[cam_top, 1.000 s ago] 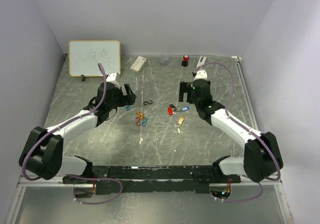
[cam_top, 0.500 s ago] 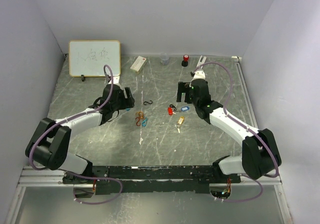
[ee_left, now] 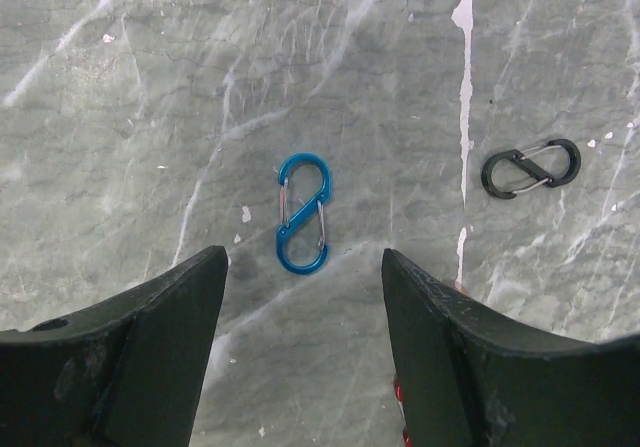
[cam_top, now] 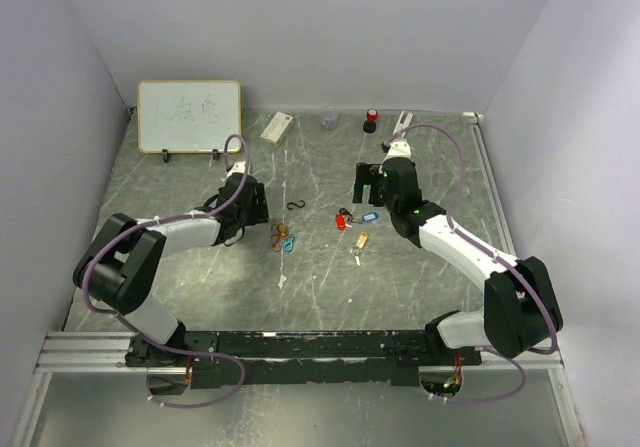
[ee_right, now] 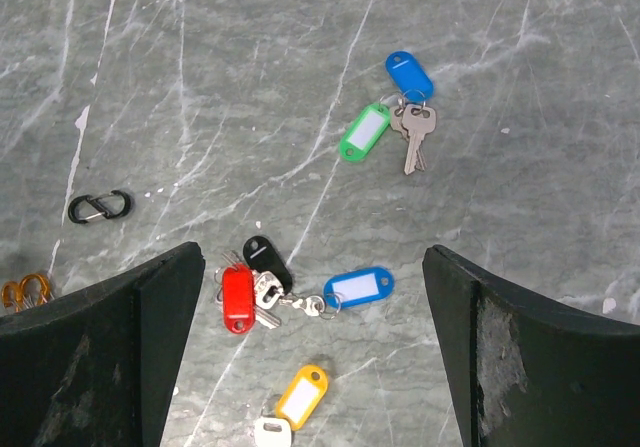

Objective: Put the keys on the keyring

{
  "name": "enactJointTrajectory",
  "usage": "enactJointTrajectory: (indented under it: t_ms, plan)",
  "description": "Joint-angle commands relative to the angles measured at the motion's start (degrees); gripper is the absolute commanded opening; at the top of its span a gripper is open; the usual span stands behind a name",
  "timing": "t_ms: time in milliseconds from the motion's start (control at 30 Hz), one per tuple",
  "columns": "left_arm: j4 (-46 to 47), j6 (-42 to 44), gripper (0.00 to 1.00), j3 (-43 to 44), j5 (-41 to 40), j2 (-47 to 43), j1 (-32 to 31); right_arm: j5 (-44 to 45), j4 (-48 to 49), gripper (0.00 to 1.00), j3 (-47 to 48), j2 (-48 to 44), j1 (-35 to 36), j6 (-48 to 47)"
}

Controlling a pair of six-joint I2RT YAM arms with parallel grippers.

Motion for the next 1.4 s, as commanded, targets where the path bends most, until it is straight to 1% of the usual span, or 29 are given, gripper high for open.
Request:
enactJointTrajectory:
  t_ms: [0, 300, 700, 800, 1100, 1233, 1300, 1367]
  plan:
    - [-1.39, 0.78, 0.74, 2.97, -4.56, 1.52, -1.40, 0.21, 0.64, 0.93, 0.52, -0.81, 0.03, 0.37]
    - [-1.84, 1.23, 0.73, 5.09, -7.17, 4.99, -2.06, 0.71, 0.46, 0.93, -0.09, -1.30, 0.06, 0.29]
    - [-2.55, 1.74, 0.66, 7.22, -8.71, 7.77, -2.55, 2.08, -0.06, 0.92, -0.36, -1.60, 0.01, -0.25]
    - [-2.94, 2.06, 0.62, 7.73, -9.34, 8.28, -2.86, 2.19, -0.06, 0.93, -0.46, -1.67, 0.06, -0.28]
    - [-4.46, 2.47, 0.60, 9.25, -11.43, 10.28, -4.12, 2.39, -0.27, 0.93, -0.59, -1.87, 0.01, -0.24]
    - [-4.67, 2.56, 0.56, 9.39, -12.01, 10.52, -4.23, 2.48, -0.33, 0.93, -0.65, -1.95, 0.01, -0.23]
    - [-4.97, 2.59, 0.52, 9.50, -12.25, 10.64, -4.25, 2.56, -0.42, 0.93, -0.71, -1.97, 0.01, -0.33]
    - [-5.23, 2.64, 0.51, 9.63, -12.35, 10.81, -4.25, 2.65, -0.56, 0.93, -0.67, -1.96, 0.04, -0.35]
